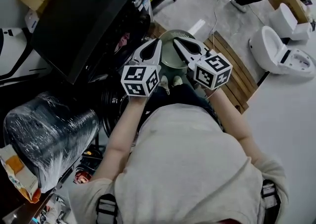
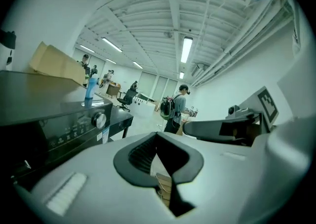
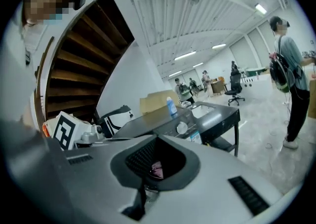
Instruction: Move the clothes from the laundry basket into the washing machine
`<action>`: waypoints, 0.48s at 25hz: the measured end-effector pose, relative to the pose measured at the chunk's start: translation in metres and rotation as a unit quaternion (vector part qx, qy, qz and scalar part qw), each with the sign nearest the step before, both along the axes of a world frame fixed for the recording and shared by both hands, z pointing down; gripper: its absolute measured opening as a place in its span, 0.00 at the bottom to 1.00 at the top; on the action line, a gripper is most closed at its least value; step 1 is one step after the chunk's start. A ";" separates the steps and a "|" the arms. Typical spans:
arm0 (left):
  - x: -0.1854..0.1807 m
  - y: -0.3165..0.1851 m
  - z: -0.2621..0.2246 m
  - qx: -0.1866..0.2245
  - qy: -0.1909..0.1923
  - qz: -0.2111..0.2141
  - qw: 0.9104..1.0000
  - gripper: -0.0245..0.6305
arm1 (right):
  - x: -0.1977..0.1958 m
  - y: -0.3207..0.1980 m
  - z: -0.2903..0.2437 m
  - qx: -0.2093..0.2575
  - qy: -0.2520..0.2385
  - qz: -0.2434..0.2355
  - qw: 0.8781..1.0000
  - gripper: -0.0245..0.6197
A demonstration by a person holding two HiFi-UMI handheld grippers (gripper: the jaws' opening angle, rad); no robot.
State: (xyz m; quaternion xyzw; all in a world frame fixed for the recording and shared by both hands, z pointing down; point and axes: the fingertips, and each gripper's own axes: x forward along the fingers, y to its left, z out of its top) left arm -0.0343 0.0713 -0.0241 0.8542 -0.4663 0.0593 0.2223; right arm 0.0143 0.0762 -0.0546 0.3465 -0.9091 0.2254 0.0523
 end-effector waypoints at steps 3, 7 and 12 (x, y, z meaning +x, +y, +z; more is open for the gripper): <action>0.002 0.000 -0.003 0.005 -0.009 0.002 1.000 0.05 | 0.005 0.005 -0.003 0.016 0.016 -0.007 1.000 0.05; 0.006 -0.002 -0.003 0.001 -0.010 -0.003 1.000 0.05 | 0.013 0.004 -0.008 0.025 0.020 -0.006 0.999 0.05; 0.018 -0.004 -0.001 0.000 -0.033 0.006 0.999 0.05 | 0.015 -0.002 -0.011 0.034 0.025 -0.003 0.999 0.05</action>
